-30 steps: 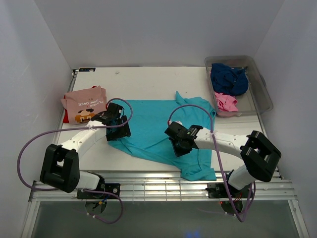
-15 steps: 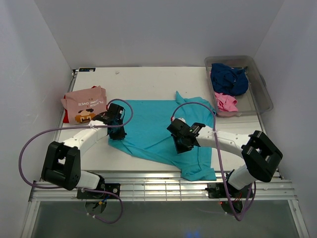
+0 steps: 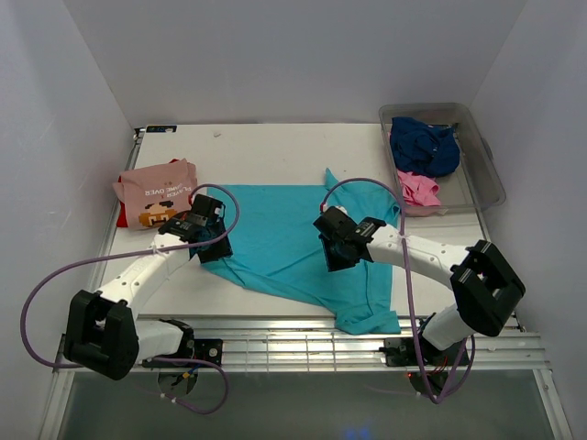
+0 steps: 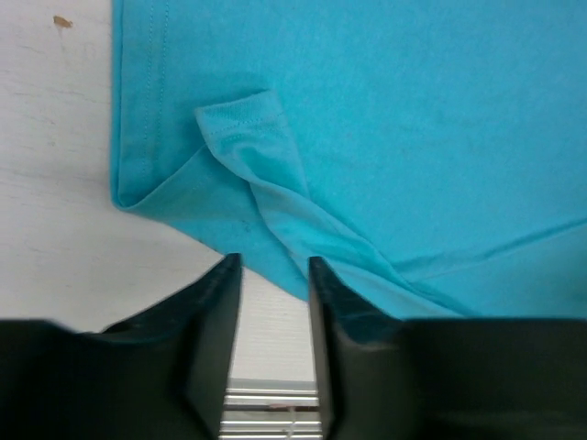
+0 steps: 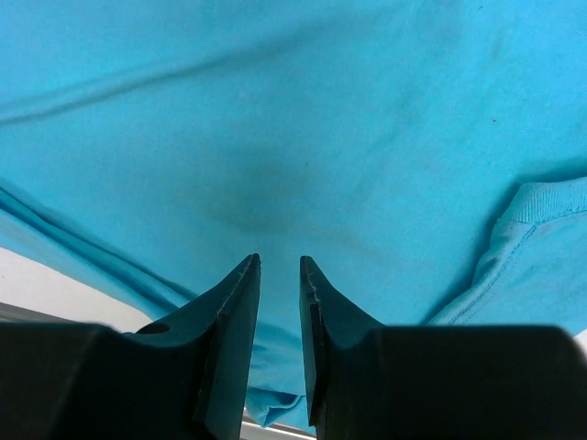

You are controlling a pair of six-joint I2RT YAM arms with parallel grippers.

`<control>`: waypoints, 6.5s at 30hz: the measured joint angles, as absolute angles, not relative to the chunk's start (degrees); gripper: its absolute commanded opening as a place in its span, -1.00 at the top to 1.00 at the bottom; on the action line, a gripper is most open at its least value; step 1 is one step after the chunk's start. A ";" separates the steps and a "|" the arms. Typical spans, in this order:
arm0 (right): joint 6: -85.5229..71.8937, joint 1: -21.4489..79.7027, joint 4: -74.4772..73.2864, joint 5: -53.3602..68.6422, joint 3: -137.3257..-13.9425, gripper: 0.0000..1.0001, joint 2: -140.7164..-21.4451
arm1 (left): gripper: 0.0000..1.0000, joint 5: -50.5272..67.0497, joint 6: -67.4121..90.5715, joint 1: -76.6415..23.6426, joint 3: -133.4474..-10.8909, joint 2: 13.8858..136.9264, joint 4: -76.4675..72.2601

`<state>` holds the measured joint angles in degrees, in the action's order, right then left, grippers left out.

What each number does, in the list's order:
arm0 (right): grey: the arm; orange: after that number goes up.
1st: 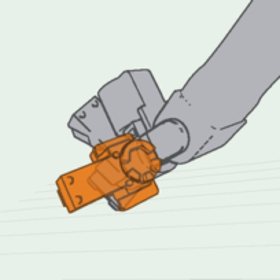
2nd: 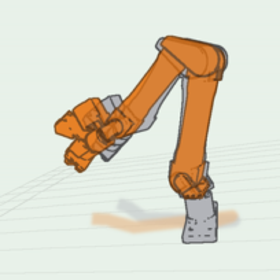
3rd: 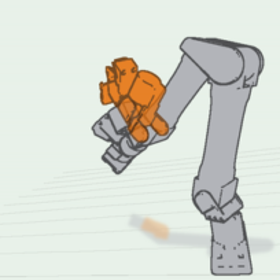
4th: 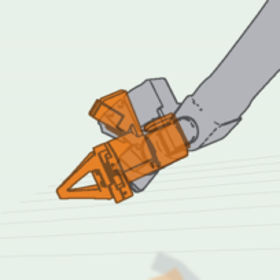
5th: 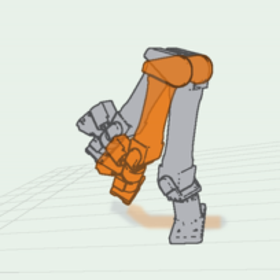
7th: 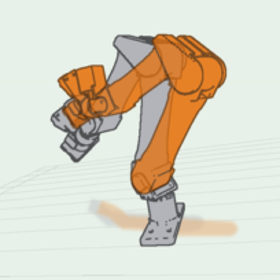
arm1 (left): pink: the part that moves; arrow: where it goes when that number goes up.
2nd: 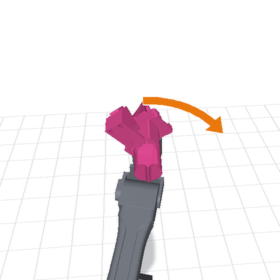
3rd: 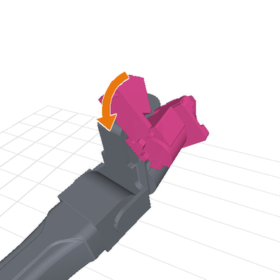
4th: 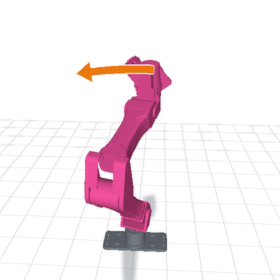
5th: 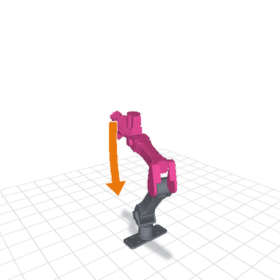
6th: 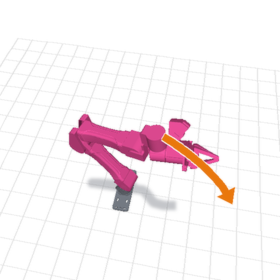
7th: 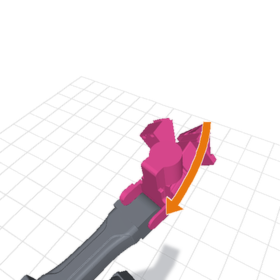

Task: Fold and stack the t-shirts
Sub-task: Flatten out the tshirt

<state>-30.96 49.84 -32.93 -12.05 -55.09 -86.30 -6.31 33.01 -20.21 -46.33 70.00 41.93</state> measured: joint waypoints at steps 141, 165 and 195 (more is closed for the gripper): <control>-17.43 23.99 -41.32 -9.78 -102.35 0.77 -126.91 | 1.00 -2.59 26.70 -7.97 -94.54 123.07 51.53; -17.12 24.01 -40.53 -9.61 -73.10 0.32 -105.89 | 1.00 -2.35 26.41 -12.60 -80.44 113.67 43.99; -18.61 27.44 -37.10 -6.04 -72.79 0.18 -104.84 | 0.35 -11.29 27.77 -15.31 -77.43 108.99 42.11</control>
<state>-18.61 27.44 -37.10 -6.04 -72.79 -104.84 -11.29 27.77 -15.31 -77.43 108.99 42.11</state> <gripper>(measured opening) 0.413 0.156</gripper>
